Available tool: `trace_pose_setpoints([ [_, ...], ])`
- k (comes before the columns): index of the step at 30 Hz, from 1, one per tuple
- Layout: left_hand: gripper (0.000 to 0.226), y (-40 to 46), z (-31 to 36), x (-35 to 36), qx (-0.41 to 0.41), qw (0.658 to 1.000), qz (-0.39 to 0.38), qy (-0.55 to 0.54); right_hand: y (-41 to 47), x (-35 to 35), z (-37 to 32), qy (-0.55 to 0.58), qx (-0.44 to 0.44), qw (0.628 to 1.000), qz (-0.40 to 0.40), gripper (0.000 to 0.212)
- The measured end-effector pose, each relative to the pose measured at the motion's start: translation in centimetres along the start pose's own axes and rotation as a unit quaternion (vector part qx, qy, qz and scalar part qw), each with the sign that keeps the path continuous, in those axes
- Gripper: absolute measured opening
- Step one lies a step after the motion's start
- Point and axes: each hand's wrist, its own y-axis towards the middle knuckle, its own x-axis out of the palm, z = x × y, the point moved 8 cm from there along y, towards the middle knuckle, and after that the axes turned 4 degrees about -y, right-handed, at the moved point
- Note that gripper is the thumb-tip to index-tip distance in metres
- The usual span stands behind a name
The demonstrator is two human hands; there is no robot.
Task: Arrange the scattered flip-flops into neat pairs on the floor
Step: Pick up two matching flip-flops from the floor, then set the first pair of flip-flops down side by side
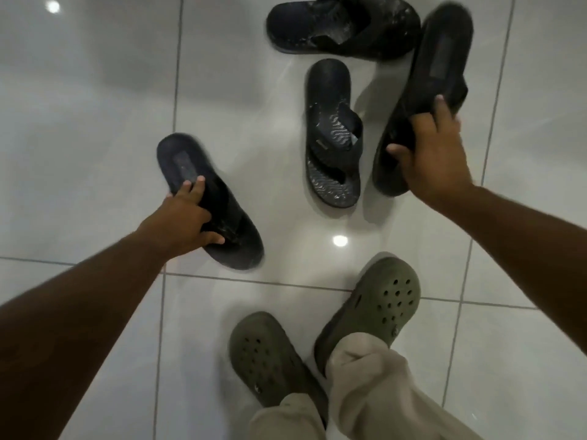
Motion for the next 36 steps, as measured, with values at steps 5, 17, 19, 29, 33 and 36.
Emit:
trace_pose_setpoints([
  [5, 0.047, -0.2, -2.0, -1.4, 0.041, 0.994, -0.014, 0.098, -1.2, 1.6, -14.0, -0.007, -0.154, 0.987, -0.05, 0.048],
  [17, 0.059, -0.5, -3.6, -0.3, 0.038, 0.997, -0.003, 0.063, -6.1, 12.7, -17.1, -0.193, -0.151, 0.942, -0.228, 0.051],
  [19, 0.058, -0.2, -3.4, -0.5, 0.044, 0.997, -0.005, 0.062, -6.4, 12.7, -17.0, -0.21, -0.138, 0.943, -0.216, 0.052],
  [29, 0.057, 1.5, -1.7, -3.1, 0.09, 0.992, 0.013, 0.088, -7.5, 14.0, -19.1, -0.18, -0.105, 0.958, -0.199, 0.042],
  [33, 0.06, 1.2, -1.6, -3.2, 0.092, 0.991, 0.017, 0.096, -7.4, 14.2, -19.8, -0.166, -0.131, 0.952, -0.221, 0.047],
  [36, 0.065, -0.4, -0.7, -4.1, 0.09, 0.989, 0.042, 0.113, -6.7, 11.7, -19.6, -0.087, -0.114, 0.969, -0.202, 0.052],
])
